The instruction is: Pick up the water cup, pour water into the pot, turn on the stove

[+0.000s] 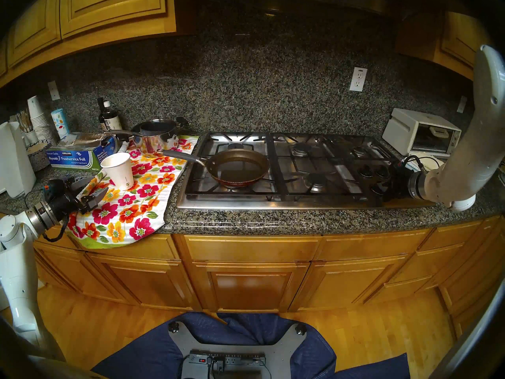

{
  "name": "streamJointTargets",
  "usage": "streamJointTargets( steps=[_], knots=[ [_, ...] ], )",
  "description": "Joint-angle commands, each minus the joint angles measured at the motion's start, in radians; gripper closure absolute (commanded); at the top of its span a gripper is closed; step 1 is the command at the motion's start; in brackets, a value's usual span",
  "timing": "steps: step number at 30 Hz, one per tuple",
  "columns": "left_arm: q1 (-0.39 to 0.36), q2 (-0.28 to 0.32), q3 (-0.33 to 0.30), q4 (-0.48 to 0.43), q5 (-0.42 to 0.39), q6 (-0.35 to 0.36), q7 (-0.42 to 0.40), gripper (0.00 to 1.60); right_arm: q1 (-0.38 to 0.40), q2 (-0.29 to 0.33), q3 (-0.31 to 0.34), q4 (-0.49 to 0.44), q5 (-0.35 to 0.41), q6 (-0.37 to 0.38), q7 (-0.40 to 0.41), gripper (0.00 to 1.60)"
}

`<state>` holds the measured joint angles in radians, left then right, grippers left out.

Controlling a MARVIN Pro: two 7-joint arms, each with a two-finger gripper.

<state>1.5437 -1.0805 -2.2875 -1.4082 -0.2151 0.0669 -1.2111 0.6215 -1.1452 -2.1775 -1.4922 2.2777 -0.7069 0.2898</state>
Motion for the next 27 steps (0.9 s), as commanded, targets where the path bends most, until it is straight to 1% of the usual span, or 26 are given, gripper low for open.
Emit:
streamJointTargets(
  steps=[1,7,17,21,25,27],
  knots=[
    [-0.024,0.011,-0.011,-0.023,-0.013,0.002,0.002,0.00,-0.025,-0.040,-0.012,-0.003,-0.065,-0.052,0.012,1.60],
    [-0.024,0.011,-0.011,-0.023,-0.013,0.002,0.002,0.00,-0.025,-0.069,-0.052,-0.005,-0.099,-0.102,-0.013,1.60],
    [-0.024,0.011,-0.011,-0.023,-0.013,0.002,0.002,0.00,-0.029,-0.098,-0.098,-0.013,-0.133,-0.166,-0.049,1.60],
    [-0.024,0.011,-0.011,-0.023,-0.013,0.002,0.002,0.00,-0.038,-0.104,-0.104,-0.016,-0.143,-0.202,-0.076,1.60],
    [-0.024,0.011,-0.010,-0.023,-0.013,0.001,0.001,0.00,-0.056,-0.124,-0.100,-0.036,-0.155,-0.249,-0.131,1.60],
    [-0.024,0.012,-0.010,-0.023,-0.013,0.001,0.001,0.00,-0.065,-0.136,-0.094,-0.046,-0.163,-0.253,-0.150,1.60]
  ],
)
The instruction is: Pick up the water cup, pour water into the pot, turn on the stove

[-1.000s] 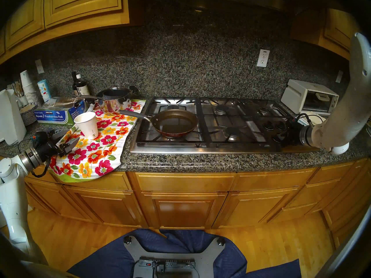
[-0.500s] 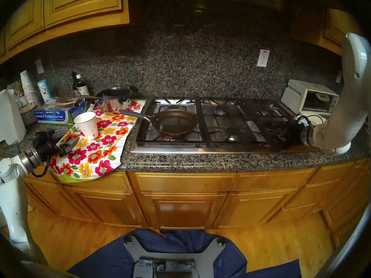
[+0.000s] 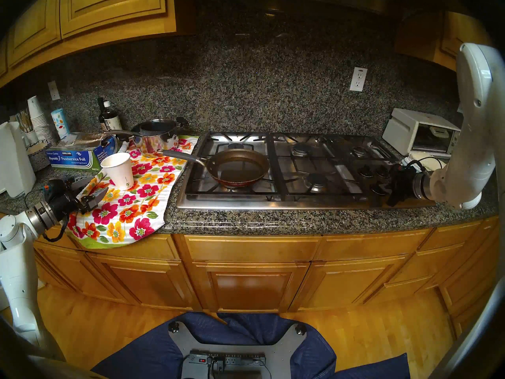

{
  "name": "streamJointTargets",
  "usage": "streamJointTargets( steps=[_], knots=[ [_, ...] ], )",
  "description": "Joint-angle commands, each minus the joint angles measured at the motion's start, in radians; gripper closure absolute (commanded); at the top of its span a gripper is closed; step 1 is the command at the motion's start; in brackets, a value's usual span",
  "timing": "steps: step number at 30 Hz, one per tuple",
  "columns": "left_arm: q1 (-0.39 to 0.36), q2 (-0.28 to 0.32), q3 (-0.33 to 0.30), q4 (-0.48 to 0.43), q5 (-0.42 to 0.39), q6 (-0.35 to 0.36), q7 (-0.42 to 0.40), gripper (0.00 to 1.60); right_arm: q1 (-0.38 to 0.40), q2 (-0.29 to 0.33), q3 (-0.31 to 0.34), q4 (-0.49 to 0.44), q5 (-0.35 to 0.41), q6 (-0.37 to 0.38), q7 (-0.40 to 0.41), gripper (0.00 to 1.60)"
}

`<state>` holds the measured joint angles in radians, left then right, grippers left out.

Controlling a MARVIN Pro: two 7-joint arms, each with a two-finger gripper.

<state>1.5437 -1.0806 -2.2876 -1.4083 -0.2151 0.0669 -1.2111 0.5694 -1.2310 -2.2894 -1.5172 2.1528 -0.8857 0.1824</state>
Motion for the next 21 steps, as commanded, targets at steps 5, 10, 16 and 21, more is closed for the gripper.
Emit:
streamJointTargets(
  steps=[5,10,16,21],
  knots=[
    [-0.024,0.012,-0.010,-0.022,-0.012,0.001,0.001,0.00,-0.040,-0.072,0.037,-0.032,-0.057,-0.074,-0.098,1.60],
    [-0.024,0.012,-0.010,-0.022,-0.012,0.000,0.001,0.00,-0.063,-0.086,0.038,-0.020,-0.081,-0.074,-0.143,1.60],
    [-0.024,0.012,-0.010,-0.022,-0.012,0.000,0.001,0.00,-0.085,-0.091,0.018,0.008,-0.140,-0.074,-0.185,1.60],
    [-0.024,0.012,-0.010,-0.022,-0.012,0.001,0.001,0.00,-0.103,-0.082,-0.007,0.034,-0.203,-0.074,-0.221,1.60]
  ],
)
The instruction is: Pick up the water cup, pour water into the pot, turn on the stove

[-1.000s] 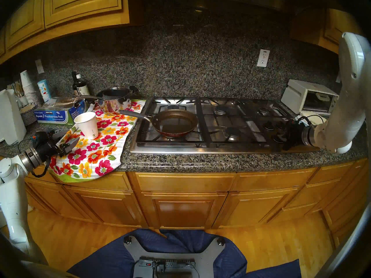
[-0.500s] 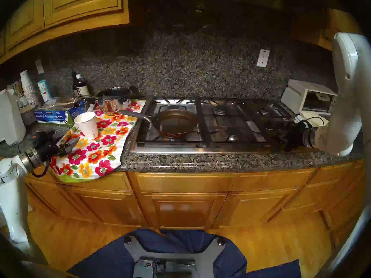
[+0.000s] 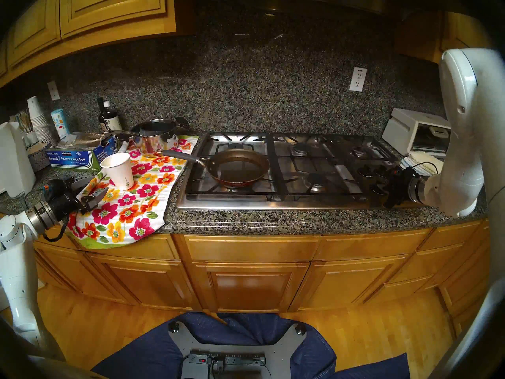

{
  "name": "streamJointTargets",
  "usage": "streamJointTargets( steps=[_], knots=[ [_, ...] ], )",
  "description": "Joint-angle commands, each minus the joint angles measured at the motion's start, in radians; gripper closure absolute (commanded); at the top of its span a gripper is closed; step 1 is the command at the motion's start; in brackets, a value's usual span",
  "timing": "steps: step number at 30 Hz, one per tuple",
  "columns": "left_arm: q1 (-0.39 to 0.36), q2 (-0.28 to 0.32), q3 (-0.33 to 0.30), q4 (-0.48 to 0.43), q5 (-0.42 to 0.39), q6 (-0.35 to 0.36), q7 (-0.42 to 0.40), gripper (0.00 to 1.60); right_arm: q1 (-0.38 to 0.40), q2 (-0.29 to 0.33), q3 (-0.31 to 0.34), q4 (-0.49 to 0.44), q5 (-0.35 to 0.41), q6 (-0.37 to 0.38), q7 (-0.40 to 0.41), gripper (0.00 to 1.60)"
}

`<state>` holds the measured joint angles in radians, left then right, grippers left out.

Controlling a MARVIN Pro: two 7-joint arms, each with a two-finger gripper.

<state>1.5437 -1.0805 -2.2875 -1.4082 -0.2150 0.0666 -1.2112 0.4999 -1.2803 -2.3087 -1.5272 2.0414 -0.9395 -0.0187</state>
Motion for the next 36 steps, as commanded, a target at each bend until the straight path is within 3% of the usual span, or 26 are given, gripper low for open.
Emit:
streamJointTargets(
  steps=[1,10,25,36],
  knots=[
    [-0.024,0.012,-0.010,-0.022,-0.013,0.001,0.001,0.00,-0.037,-0.031,0.008,0.050,-0.110,-0.020,-0.032,1.60],
    [-0.024,0.012,-0.010,-0.023,-0.013,0.001,0.001,0.00,-0.052,0.001,-0.017,0.099,-0.245,-0.020,-0.117,1.60],
    [-0.024,0.011,-0.010,-0.023,-0.013,0.002,0.001,0.00,-0.054,0.048,-0.029,0.147,-0.519,-0.020,-0.334,1.60],
    [-0.024,0.012,-0.010,-0.023,-0.013,0.002,0.001,0.00,-0.071,0.061,-0.043,0.202,-0.675,-0.020,-0.468,1.60]
  ],
)
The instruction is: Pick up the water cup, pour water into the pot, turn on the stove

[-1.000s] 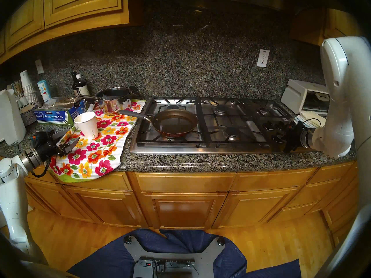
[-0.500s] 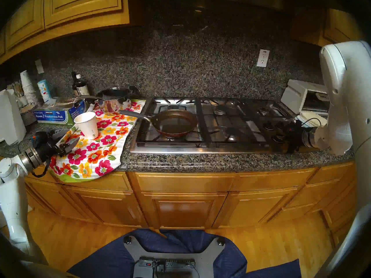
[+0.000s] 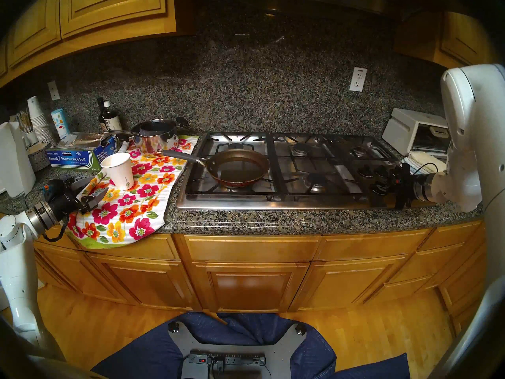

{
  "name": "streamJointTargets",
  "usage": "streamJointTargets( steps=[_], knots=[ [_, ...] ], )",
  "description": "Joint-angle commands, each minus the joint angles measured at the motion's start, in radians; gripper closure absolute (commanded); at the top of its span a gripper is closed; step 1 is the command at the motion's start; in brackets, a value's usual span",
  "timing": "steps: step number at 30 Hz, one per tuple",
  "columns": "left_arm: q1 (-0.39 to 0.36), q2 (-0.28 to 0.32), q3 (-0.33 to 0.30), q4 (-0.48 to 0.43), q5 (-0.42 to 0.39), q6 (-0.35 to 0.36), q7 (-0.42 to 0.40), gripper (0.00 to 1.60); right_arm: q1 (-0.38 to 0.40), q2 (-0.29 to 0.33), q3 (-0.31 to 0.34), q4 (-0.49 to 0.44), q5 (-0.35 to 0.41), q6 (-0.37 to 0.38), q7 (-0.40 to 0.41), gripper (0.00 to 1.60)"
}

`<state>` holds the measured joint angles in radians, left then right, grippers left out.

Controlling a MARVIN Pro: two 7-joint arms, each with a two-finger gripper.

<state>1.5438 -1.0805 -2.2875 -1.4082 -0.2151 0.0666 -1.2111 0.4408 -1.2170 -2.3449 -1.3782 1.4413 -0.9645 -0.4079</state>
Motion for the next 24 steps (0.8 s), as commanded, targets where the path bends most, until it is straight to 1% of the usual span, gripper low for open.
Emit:
streamJointTargets(
  steps=[1,3,4,11,16,24],
  knots=[
    [-0.024,0.012,-0.010,-0.023,-0.013,0.002,0.001,0.00,-0.010,0.000,-0.007,0.057,-0.093,0.005,-0.091,1.60],
    [-0.024,0.012,-0.010,-0.023,-0.013,0.001,0.001,0.00,-0.005,-0.001,-0.013,0.069,-0.135,0.005,-0.120,1.60],
    [-0.024,0.012,-0.010,-0.023,-0.013,0.001,0.001,0.00,-0.005,-0.001,-0.013,0.069,-0.135,0.005,-0.120,1.60],
    [-0.024,0.012,-0.010,-0.023,-0.013,0.001,0.001,0.00,0.011,0.003,-0.025,0.090,-0.234,0.005,-0.179,1.60],
    [-0.024,0.012,-0.010,-0.023,-0.013,0.001,0.001,0.00,0.008,0.013,-0.032,0.122,-0.303,0.005,-0.220,1.60],
    [-0.024,0.012,-0.010,-0.023,-0.013,0.001,0.001,0.00,0.000,0.042,-0.023,0.167,-0.387,0.005,-0.279,1.60]
  ],
)
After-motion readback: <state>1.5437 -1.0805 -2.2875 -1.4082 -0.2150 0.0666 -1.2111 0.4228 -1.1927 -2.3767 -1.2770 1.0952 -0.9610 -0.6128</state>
